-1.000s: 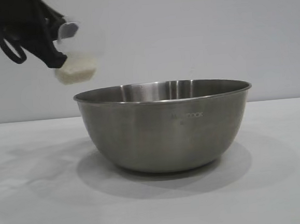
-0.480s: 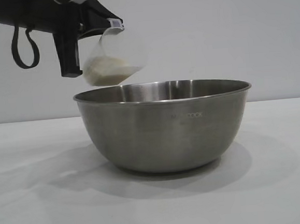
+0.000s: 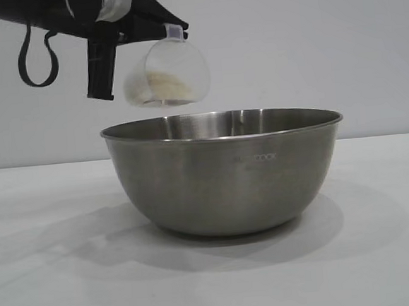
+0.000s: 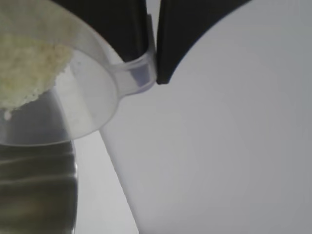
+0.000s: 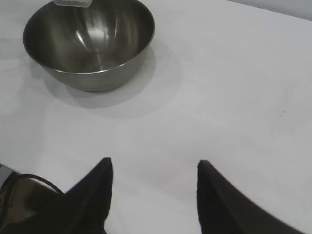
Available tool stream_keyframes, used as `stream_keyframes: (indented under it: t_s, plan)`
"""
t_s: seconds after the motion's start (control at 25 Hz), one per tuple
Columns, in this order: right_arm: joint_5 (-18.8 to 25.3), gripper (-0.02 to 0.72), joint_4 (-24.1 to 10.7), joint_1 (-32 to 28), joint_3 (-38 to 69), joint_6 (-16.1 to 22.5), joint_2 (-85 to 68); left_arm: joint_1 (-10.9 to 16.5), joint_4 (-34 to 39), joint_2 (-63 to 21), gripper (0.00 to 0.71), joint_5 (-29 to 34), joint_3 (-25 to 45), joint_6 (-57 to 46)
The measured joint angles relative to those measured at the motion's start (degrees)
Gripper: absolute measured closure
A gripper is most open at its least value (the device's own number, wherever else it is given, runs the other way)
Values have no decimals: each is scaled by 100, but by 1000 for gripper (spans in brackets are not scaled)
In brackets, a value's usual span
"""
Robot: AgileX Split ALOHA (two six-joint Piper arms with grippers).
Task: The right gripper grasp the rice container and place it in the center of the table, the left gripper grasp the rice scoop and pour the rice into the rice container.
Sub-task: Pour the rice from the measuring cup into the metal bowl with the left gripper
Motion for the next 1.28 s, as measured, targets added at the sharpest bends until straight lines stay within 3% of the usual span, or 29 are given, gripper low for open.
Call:
stream_keyframes:
  t_s: [0.72, 1.28]
  plan:
    - [0, 371, 0, 0, 0, 0, 0, 0, 722, 0, 710, 136, -266, 997]
    - [0, 371, 0, 0, 0, 0, 0, -325, 989, 0, 710, 219, -402, 1677]
